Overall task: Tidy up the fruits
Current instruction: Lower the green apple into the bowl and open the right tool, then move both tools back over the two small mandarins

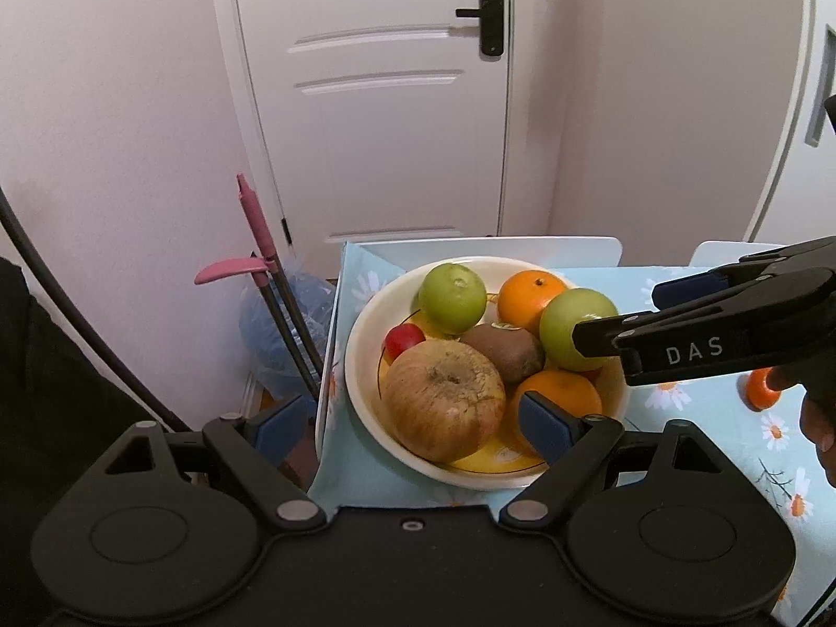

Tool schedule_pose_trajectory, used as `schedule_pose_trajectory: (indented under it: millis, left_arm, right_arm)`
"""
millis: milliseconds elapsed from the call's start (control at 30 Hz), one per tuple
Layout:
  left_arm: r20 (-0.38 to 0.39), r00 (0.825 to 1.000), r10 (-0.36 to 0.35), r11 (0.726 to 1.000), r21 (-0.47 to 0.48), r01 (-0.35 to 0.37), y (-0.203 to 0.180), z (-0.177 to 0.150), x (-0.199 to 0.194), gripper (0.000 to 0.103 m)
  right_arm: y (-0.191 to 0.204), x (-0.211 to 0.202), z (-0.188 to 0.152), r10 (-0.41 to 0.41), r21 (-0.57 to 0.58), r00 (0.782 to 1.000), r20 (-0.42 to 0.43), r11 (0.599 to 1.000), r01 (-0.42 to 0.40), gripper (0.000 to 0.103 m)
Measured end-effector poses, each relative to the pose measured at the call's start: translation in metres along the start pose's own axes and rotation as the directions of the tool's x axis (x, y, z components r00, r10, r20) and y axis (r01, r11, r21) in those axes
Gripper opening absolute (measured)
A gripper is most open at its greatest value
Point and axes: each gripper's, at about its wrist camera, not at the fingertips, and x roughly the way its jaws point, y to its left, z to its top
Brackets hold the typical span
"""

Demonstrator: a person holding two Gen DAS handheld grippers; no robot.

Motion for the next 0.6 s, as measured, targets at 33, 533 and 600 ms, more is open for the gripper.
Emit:
schedule_pose_trajectory:
  millis: [33, 533, 600]
  left_arm:
    - [0.004, 1.0, -0.004, 1.0, 0.003, 0.004, 0.0, 0.0, -0.002, 0.091]
    - [0.079, 0.996, -0.051, 0.995, 0.091, 0.044, -0.025, 0.012, -0.035, 0.095]
    - [0.085, 0.995, -0.05, 0.994, 0.097, 0.041, -0.035, 0.012, -0.04, 0.097]
  right_arm:
    - [0.0, -0.004, 0.0, -0.005, 0.006, 1.0, 0.006, 1.0, 0.005, 0.088]
    - [-0.039, -0.075, -0.022, -0.101, 0.131, 0.991, 0.088, 0.987, 0.089, 0.099]
    - [-0.052, -0.086, -0.029, -0.109, 0.144, 0.989, 0.098, 0.985, 0.095, 0.1]
